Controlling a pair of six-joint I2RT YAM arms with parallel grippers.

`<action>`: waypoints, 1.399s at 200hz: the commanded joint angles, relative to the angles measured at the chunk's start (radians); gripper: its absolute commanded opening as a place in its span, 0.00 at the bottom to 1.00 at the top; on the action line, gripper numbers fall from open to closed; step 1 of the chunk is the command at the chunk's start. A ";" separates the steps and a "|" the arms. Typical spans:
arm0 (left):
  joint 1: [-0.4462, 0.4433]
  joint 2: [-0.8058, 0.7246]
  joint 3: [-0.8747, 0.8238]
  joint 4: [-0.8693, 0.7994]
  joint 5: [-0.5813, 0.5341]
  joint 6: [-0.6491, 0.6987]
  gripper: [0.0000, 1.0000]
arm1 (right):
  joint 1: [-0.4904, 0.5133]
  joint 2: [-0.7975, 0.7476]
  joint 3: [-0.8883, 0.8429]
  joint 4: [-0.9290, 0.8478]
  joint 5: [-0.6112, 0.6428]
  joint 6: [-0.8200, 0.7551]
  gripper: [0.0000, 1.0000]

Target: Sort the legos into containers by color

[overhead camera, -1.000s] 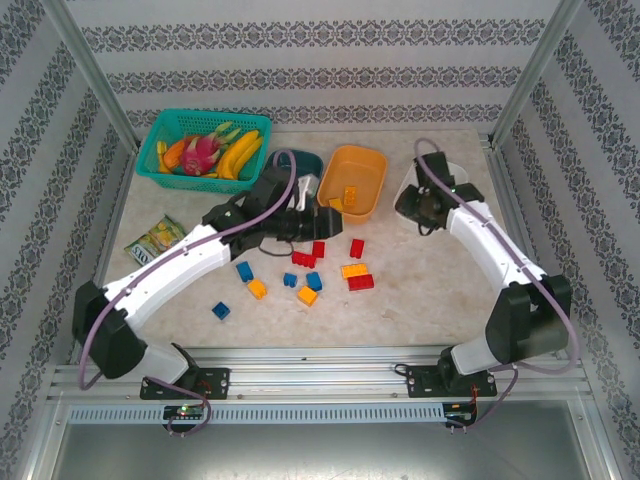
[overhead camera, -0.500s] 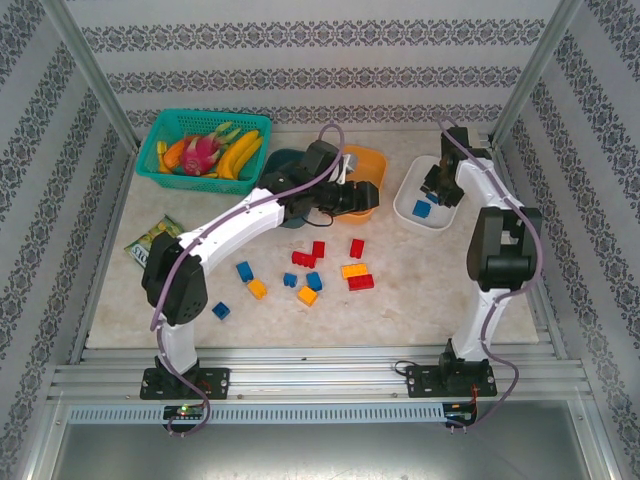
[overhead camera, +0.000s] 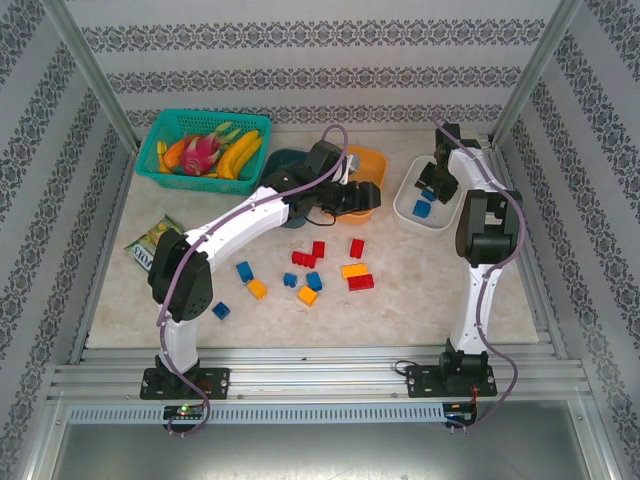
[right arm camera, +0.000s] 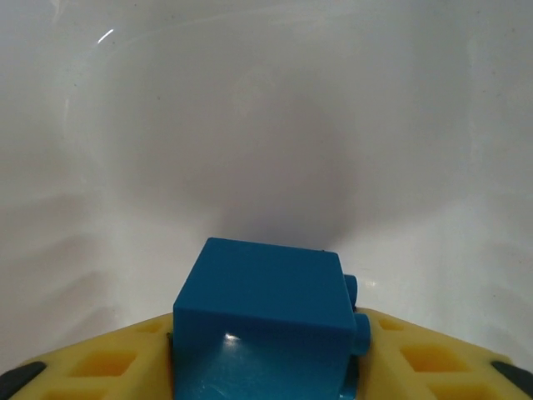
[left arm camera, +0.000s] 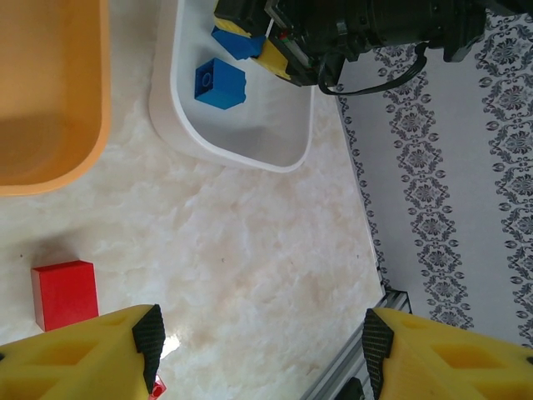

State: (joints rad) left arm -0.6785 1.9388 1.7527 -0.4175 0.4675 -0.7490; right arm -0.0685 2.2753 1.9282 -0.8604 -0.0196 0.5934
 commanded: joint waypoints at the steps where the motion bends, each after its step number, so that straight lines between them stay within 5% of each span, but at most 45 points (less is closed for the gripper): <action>1: 0.022 -0.032 0.013 -0.037 -0.016 0.011 0.67 | -0.004 -0.007 0.055 -0.048 -0.011 -0.010 0.57; 65: 0.051 -0.197 -0.101 -0.133 -0.118 -0.003 0.67 | 0.063 -0.303 -0.009 0.005 -0.015 -0.043 0.63; 111: 0.118 -0.365 -0.352 -0.226 -0.220 -0.106 0.66 | 0.291 -0.738 -0.507 0.285 -0.057 -0.076 0.61; 167: 0.147 -0.407 -0.609 -0.089 -0.250 -0.435 0.63 | 0.579 -1.125 -1.086 0.589 -0.309 -0.037 0.67; 206: 0.147 -0.320 -0.607 -0.060 -0.270 -0.561 0.62 | 0.716 -1.244 -1.267 0.670 -0.276 -0.004 0.70; 280: 0.145 -0.153 -0.538 -0.058 -0.265 -0.799 0.58 | 0.751 -1.292 -1.312 0.662 -0.227 0.000 0.70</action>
State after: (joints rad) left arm -0.5346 1.7527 1.1671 -0.4747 0.2142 -1.4296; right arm 0.6708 1.0103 0.6327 -0.2256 -0.2771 0.5919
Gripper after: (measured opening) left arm 0.580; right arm 0.698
